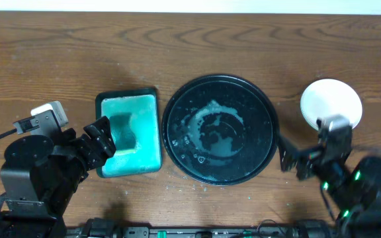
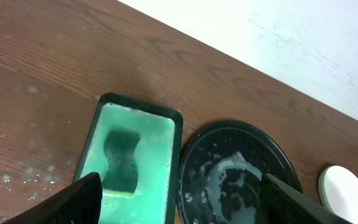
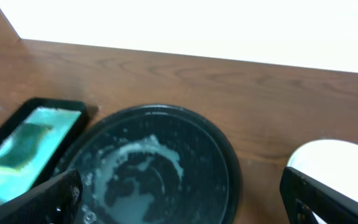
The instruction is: Clean dirty plates on tray and stack at the side
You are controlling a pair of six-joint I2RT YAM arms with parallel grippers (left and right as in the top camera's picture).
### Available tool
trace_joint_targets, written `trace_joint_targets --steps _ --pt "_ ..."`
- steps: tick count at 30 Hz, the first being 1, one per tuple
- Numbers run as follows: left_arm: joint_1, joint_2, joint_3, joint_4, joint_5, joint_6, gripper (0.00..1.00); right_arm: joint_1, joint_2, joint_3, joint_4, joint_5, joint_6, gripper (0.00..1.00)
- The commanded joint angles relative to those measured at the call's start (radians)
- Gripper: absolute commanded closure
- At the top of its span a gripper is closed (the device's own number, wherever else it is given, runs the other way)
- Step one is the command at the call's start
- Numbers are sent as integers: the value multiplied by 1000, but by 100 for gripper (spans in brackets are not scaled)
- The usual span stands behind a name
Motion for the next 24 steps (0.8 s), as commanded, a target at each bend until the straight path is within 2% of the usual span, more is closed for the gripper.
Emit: trace_joint_targets --steps 1,7,12,20,24 --pt "0 0 13 -1 -5 2 20 13 -159 -182 50 66 -23 1" --pt "0 0 13 -2 -5 2 20 13 -353 -480 203 70 -23 1" --pt "0 0 13 -2 -5 2 20 13 -463 -607 292 70 -23 1" --pt "0 0 13 -1 -5 2 20 11 -465 -750 608 72 -23 1" --pt "0 0 13 -2 -5 2 20 12 -465 -756 618 73 -19 1"
